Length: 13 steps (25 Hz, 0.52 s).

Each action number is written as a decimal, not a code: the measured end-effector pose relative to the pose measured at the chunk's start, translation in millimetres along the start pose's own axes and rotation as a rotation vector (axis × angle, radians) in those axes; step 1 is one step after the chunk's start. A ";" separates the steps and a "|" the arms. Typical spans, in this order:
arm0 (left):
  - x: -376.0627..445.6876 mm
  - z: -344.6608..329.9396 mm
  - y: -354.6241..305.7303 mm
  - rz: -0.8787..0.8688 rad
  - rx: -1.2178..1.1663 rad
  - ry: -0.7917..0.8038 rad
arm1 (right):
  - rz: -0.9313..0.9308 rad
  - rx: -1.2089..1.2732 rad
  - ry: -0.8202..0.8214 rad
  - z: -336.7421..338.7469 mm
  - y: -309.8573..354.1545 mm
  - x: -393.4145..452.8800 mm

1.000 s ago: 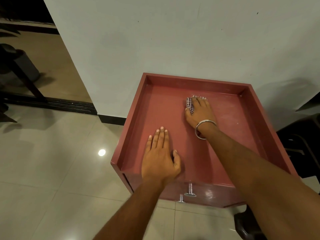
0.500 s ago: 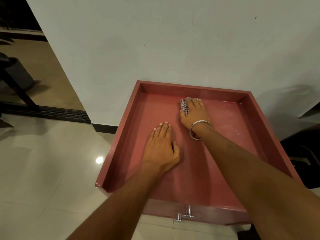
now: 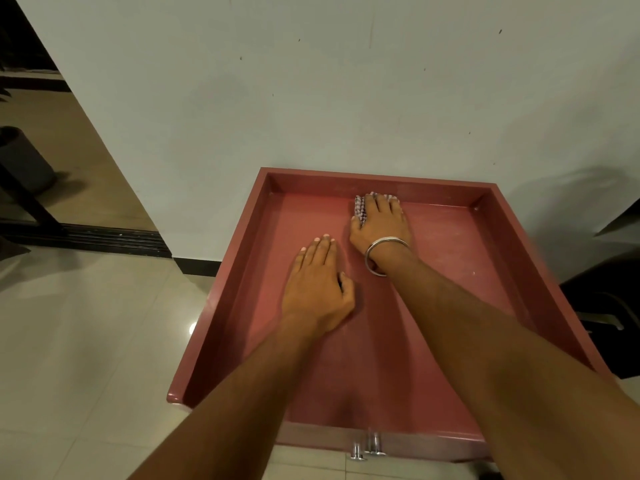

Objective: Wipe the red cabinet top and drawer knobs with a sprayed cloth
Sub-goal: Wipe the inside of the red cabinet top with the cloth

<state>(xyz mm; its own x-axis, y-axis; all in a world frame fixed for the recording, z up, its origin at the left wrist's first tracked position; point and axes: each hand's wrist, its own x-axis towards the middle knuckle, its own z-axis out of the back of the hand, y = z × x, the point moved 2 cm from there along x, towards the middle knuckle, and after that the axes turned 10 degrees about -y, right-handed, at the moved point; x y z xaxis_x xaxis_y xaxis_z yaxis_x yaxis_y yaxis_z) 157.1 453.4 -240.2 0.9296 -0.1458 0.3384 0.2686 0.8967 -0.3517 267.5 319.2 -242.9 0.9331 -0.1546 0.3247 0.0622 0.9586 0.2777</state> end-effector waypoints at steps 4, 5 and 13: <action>3.1 -2.0 3.2 -0.016 0.012 0.020 | 0.055 0.041 -0.022 6.1 -22.1 -2.9; 2.9 -1.7 2.3 -0.018 0.011 0.029 | 0.038 0.038 -0.038 10.1 -36.1 -2.0; 6.6 -4.1 -2.5 -0.026 0.076 0.037 | 0.046 0.001 0.026 15.8 -50.5 -3.7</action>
<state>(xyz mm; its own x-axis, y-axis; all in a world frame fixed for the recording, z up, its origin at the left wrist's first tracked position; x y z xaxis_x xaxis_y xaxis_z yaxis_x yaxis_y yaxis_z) 163.6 448.5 -240.7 0.9316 -0.1835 0.3136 0.2743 0.9212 -0.2758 255.4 267.6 -243.8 0.9439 -0.1037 0.3135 0.0182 0.9643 0.2642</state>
